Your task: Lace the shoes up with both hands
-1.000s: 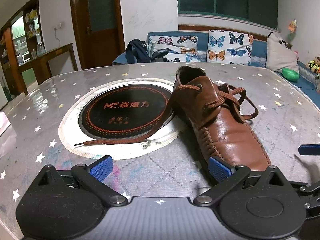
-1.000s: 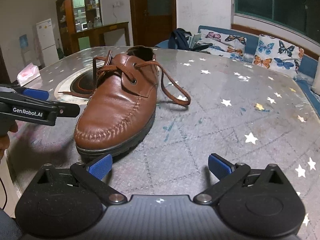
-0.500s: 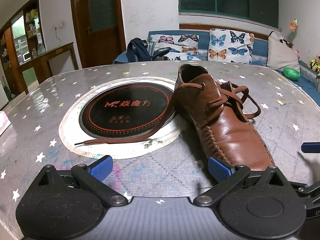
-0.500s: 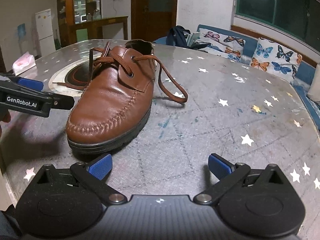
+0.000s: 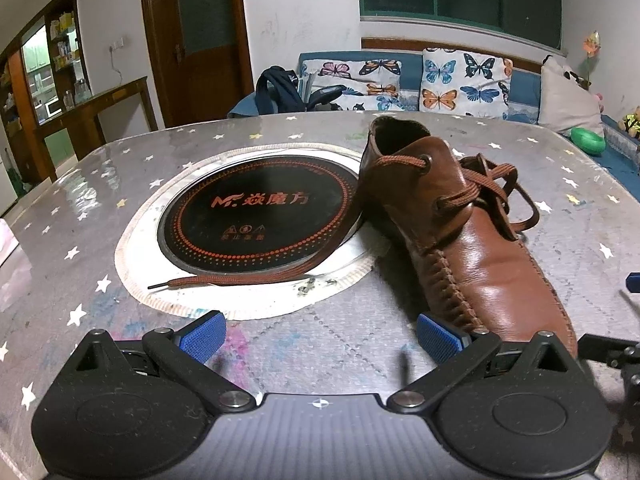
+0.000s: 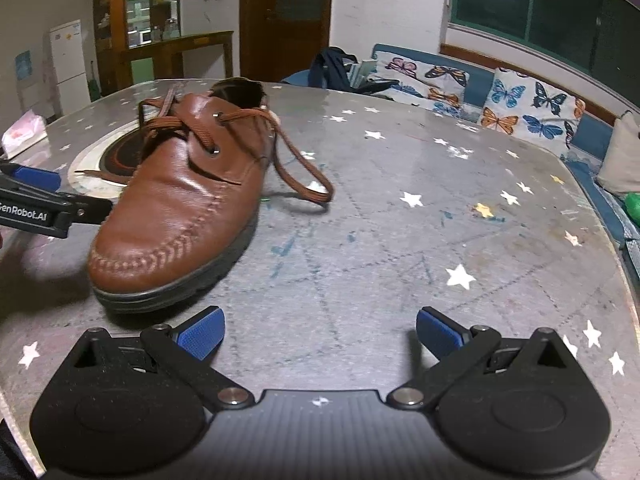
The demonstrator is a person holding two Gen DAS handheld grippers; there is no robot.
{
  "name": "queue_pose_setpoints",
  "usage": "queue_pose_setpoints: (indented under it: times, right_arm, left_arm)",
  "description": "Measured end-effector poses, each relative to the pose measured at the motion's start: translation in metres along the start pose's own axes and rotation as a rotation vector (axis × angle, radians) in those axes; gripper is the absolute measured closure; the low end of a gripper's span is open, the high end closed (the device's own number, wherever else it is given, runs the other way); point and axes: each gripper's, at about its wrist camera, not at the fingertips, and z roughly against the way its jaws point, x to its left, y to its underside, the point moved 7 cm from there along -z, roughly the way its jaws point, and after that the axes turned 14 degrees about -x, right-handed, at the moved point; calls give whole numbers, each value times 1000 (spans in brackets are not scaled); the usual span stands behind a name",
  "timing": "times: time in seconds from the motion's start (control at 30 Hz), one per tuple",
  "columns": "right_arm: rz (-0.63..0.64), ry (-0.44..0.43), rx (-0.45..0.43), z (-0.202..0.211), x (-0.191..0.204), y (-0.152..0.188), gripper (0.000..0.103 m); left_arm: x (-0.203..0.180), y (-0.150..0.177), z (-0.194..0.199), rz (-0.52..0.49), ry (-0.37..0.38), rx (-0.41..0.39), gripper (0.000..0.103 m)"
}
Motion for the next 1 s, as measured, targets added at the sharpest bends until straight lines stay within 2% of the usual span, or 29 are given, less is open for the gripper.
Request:
queue_pose_setpoints:
  times: [0.2,0.53,0.67,1.0]
  right_arm:
    - [-17,12,5,-3,-11,1,0]
    - [-59,81,3,-9,-43,0,0]
    - [-75,115,-1,-10,-57,-1,0]
    - [-112,187,-18,-16,-89,-1,0]
  left_arm:
    - [5,4,-10,14,2,21,0]
    - [22,8,-34,40,-10,54,0]
    - [28,6,-42,71,8,55,0]
    - [35,-2,-58,67,28,30,0]
